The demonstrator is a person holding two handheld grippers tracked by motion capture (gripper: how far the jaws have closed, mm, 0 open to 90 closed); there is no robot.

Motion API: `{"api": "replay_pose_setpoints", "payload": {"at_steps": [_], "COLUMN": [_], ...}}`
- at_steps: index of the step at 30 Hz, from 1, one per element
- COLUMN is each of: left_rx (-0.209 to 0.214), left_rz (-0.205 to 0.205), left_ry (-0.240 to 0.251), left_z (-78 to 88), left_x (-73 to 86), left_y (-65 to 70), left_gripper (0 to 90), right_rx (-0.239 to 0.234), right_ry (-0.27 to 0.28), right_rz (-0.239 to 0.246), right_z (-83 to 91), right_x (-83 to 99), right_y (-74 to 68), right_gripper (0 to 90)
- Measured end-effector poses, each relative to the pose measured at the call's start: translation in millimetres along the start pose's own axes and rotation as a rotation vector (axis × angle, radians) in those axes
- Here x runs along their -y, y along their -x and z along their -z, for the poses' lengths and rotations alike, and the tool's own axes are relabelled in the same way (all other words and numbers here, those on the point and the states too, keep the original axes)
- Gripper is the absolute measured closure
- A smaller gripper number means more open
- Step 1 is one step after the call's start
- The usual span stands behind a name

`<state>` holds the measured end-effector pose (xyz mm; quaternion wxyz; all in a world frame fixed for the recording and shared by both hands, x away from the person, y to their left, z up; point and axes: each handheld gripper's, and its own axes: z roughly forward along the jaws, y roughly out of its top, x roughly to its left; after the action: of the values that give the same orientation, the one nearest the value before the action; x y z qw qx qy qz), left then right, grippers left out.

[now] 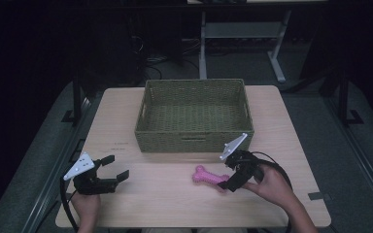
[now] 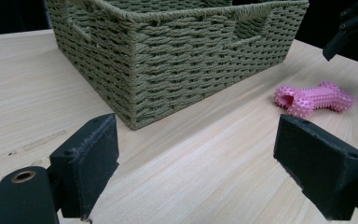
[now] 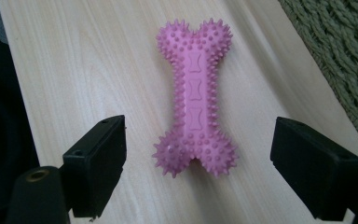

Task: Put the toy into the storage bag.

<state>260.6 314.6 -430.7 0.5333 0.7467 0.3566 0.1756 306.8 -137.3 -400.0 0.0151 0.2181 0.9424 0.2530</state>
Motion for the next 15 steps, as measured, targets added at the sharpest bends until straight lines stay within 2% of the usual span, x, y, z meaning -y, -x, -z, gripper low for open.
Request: {"api": "replay_pose_setpoints", "payload": {"at_steps": [15], "left_rx": [0.003], "left_rz": [0.003], "left_ry": [0.003], "left_z": [0.7], "left_x": [0.0], "left_y": [0.1], "left_gripper": [13.4], "right_rx": [-0.021], "right_ry": [-0.024], "right_rz": [0.011], "right_z": [-11.5], "right_x": [-8.7], "right_y": [0.0], "right_gripper": [18.0]}}
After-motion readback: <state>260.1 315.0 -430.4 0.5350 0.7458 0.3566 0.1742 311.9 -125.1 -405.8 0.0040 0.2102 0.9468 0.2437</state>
